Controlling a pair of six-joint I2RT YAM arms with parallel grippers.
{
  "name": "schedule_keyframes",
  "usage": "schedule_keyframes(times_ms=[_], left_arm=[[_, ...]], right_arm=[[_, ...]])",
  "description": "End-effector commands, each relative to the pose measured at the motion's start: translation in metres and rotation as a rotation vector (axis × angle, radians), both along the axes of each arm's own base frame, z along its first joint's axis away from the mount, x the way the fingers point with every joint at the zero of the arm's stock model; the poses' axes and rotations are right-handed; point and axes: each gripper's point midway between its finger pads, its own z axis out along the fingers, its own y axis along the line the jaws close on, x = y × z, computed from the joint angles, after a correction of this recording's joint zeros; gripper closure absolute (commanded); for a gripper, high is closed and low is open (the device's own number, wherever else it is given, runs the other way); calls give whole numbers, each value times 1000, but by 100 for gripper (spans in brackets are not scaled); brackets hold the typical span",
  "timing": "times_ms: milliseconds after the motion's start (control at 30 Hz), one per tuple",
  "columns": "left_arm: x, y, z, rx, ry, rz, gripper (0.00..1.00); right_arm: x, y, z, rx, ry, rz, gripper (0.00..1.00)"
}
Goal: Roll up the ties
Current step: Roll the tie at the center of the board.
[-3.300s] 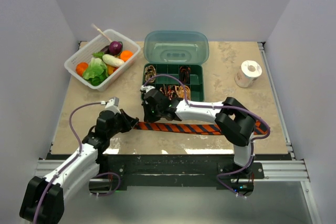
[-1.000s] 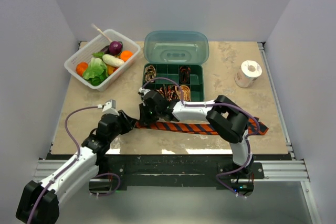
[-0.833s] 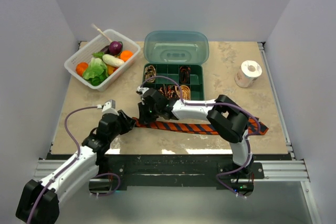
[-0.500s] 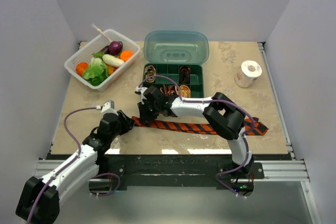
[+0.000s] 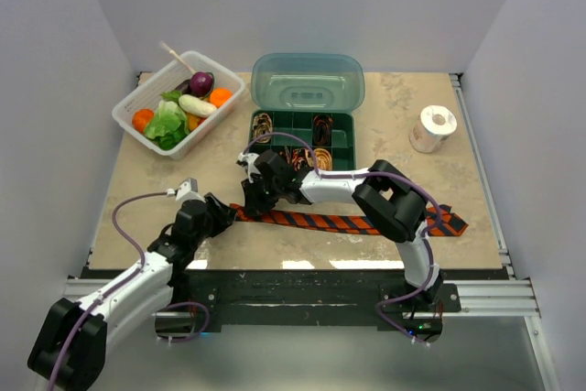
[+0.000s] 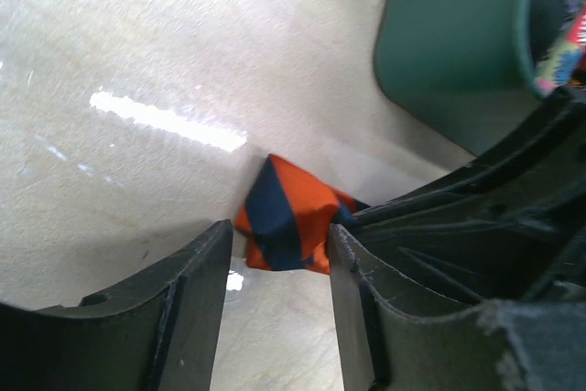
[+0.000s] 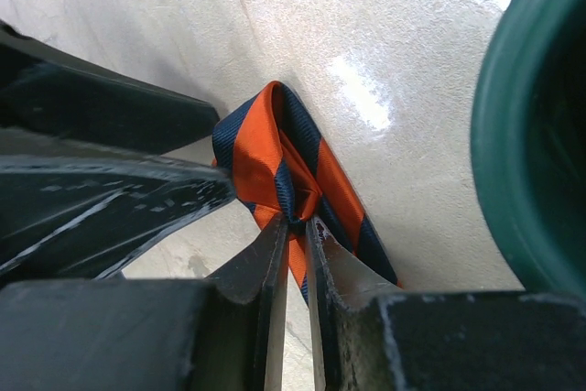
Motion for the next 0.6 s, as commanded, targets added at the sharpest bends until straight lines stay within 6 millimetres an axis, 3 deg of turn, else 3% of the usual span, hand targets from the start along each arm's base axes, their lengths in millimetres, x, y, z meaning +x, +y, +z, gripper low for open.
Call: schedule_keyframes(times_ms=[0, 300, 333, 400, 567], left_arm=[[8, 2, 2, -34, -45, 53, 50], [-1, 11, -18, -32, -23, 94, 54], [2, 10, -14, -48, -43, 96, 55], [-6, 12, -26, -45, -28, 87, 56], [-2, 6, -21, -55, -73, 49, 61]], right_arm=[[-2, -17, -20, -62, 24, -3, 83], [-7, -21, -31, -69, 53, 5, 83], [-6, -21, -30, -68, 51, 5, 82], [-6, -22, -30, -66, 55, 2, 82], [-2, -21, -23, -53, 58, -3, 82]])
